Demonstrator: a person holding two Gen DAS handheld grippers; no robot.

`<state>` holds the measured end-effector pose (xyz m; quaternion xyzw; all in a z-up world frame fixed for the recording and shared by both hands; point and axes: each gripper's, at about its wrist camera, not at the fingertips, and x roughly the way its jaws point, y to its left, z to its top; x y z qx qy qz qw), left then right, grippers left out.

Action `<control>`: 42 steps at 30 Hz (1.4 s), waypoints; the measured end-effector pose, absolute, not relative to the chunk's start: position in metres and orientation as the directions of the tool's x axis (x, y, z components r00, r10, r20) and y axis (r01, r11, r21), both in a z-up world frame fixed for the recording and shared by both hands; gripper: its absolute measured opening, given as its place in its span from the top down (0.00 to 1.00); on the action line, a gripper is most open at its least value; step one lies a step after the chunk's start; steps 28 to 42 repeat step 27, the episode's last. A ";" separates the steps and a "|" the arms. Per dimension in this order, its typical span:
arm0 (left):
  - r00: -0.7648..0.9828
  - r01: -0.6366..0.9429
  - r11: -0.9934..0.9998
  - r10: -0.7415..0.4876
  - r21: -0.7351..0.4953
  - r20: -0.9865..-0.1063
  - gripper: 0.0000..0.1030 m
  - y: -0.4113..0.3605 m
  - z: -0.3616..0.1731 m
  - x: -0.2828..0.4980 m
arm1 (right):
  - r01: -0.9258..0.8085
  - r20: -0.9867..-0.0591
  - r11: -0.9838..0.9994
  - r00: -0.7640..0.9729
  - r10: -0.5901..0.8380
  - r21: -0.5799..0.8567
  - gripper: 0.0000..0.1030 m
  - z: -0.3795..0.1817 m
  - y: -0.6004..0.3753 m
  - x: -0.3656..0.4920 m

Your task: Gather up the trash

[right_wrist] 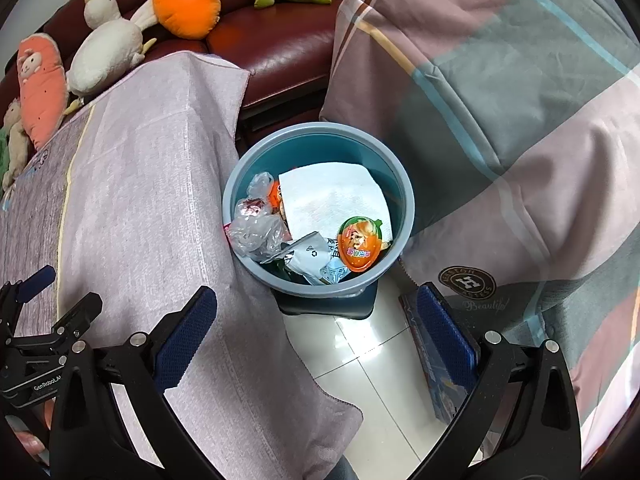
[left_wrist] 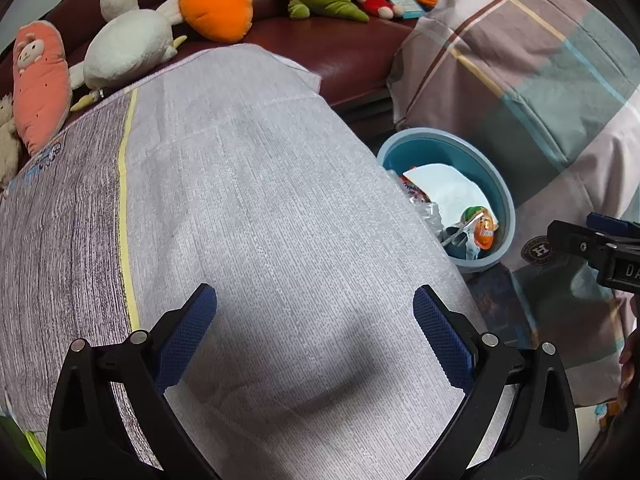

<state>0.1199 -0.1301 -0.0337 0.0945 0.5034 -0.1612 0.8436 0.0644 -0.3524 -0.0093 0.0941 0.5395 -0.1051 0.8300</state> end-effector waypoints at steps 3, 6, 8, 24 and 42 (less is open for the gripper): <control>0.436 0.368 0.930 -0.173 0.000 -0.883 0.04 -0.131 -0.036 0.122 | 0.280 -0.918 0.959 0.390 -0.071 0.044 0.07 -0.012 -0.354 0.067; 0.432 0.366 0.931 -0.167 0.003 -0.886 0.04 -0.131 -0.038 0.124 | 0.278 -0.920 0.960 0.386 -0.070 0.044 0.07 -0.015 -0.353 0.069; 0.430 0.365 0.931 -0.165 0.004 -0.887 0.04 -0.132 -0.039 0.125 | 0.276 -0.921 0.960 0.384 -0.068 0.045 0.07 -0.016 -0.353 0.071; 0.413 0.369 0.929 -0.159 0.005 -0.897 0.04 -0.134 -0.044 0.128 | 0.274 -0.925 0.961 0.373 -0.067 0.041 0.07 -0.021 -0.354 0.078; 0.418 0.370 0.929 -0.154 0.014 -0.895 0.04 -0.135 -0.043 0.125 | 0.273 -0.923 0.961 0.378 -0.072 0.036 0.07 -0.019 -0.354 0.077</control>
